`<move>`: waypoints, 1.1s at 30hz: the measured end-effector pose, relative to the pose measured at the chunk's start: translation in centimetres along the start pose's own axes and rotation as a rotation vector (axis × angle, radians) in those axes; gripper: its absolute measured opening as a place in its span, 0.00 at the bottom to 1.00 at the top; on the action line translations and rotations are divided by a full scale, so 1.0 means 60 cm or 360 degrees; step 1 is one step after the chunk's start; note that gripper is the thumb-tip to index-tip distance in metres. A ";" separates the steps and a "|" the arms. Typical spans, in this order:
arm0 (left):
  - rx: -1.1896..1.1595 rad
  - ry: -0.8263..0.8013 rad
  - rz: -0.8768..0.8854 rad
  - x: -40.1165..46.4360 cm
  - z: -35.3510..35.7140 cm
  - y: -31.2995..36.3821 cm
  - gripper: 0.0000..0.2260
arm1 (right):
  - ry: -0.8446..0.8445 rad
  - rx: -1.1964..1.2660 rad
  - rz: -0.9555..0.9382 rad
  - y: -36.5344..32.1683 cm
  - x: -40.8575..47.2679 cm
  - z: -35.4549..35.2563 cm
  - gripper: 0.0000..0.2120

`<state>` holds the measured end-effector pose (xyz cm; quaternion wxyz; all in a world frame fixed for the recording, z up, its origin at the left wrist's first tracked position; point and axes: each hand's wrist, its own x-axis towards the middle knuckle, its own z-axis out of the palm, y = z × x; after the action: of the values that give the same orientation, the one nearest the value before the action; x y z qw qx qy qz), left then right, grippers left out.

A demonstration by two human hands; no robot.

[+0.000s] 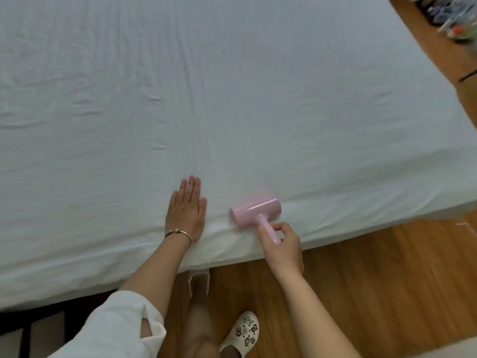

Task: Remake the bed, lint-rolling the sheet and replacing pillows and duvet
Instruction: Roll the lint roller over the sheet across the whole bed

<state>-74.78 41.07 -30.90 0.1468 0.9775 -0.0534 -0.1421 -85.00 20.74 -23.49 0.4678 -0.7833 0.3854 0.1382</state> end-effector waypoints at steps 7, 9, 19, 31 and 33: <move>0.0066 -0.0216 0.0043 -0.050 -0.004 -0.006 0.30 | -0.0006 0.0039 -0.0114 -0.015 -0.038 -0.060 0.15; -0.0049 -0.0228 0.0063 -0.052 -0.019 -0.010 0.31 | 0.0022 0.0072 -0.0174 -0.036 -0.056 -0.070 0.14; 0.0121 -0.0298 -0.0334 0.006 -0.059 -0.051 0.41 | -0.0005 0.0071 -0.0413 -0.270 0.065 0.073 0.19; 0.0025 -0.0362 -0.0289 0.014 -0.039 -0.069 0.40 | 0.0015 -0.0338 -0.0340 -0.225 0.098 0.168 0.19; 0.0024 -0.0375 -0.0283 0.014 -0.042 -0.069 0.39 | -0.0015 -0.0326 -0.0311 -0.190 0.072 0.150 0.18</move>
<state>-72.97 45.59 -30.06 0.1189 0.9559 0.0156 -0.2680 -72.50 29.26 -23.54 0.3984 -0.8600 0.2891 0.1342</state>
